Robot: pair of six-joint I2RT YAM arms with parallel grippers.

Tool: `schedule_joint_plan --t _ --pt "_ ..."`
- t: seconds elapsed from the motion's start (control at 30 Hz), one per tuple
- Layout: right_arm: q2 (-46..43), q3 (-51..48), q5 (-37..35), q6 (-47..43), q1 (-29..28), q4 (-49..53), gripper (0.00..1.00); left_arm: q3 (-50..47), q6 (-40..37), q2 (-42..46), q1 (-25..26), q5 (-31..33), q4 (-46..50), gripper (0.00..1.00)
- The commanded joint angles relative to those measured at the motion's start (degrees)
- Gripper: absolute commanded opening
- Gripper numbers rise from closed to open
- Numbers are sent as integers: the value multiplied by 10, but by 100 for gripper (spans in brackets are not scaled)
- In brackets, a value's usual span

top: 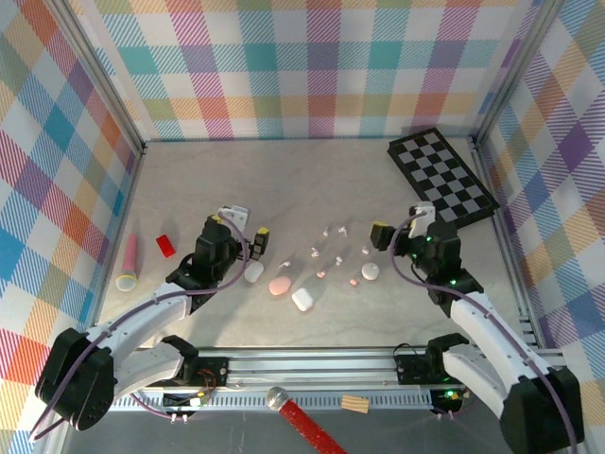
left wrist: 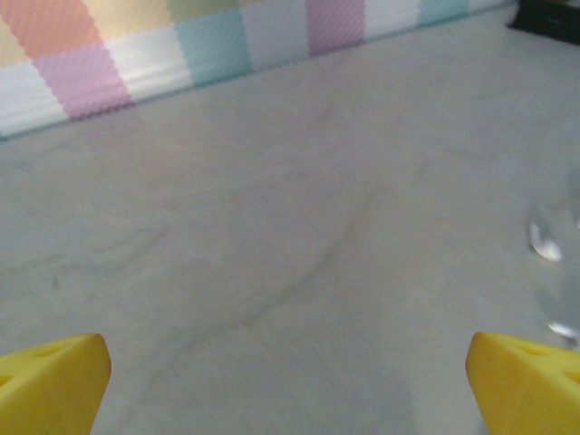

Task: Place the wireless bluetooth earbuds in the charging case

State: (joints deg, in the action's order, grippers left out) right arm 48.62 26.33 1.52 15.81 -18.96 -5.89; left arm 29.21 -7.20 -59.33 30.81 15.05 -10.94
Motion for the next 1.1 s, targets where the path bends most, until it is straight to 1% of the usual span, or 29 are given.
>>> schedule_joint_plan --t 0.0,0.1,0.23,0.4,0.53,0.73,0.83,0.93,1.07 --pt "-20 17 -48 53 -78 83 99 20 34 23 17 -18 83 100" --pt "-17 20 -82 83 -150 113 99 27 57 42 21 -37 118 100" --pt "14 27 -123 100 -241 133 99 33 73 60 21 -52 149 100" --pt "83 49 -161 118 -338 136 99 38 79 64 21 -54 172 100" --pt "158 80 -201 117 -413 132 99 33 81 68 21 -52 173 100" --pt "282 152 -221 148 -472 182 99 38 82 71 21 -53 194 100" --pt "333 177 -221 167 -488 201 100 36 82 79 21 -51 201 100" --pt "375 207 -213 170 -497 223 94 33 83 83 21 -47 205 100" --pt "436 257 -206 164 -502 274 88 32 80 80 21 -45 204 100"
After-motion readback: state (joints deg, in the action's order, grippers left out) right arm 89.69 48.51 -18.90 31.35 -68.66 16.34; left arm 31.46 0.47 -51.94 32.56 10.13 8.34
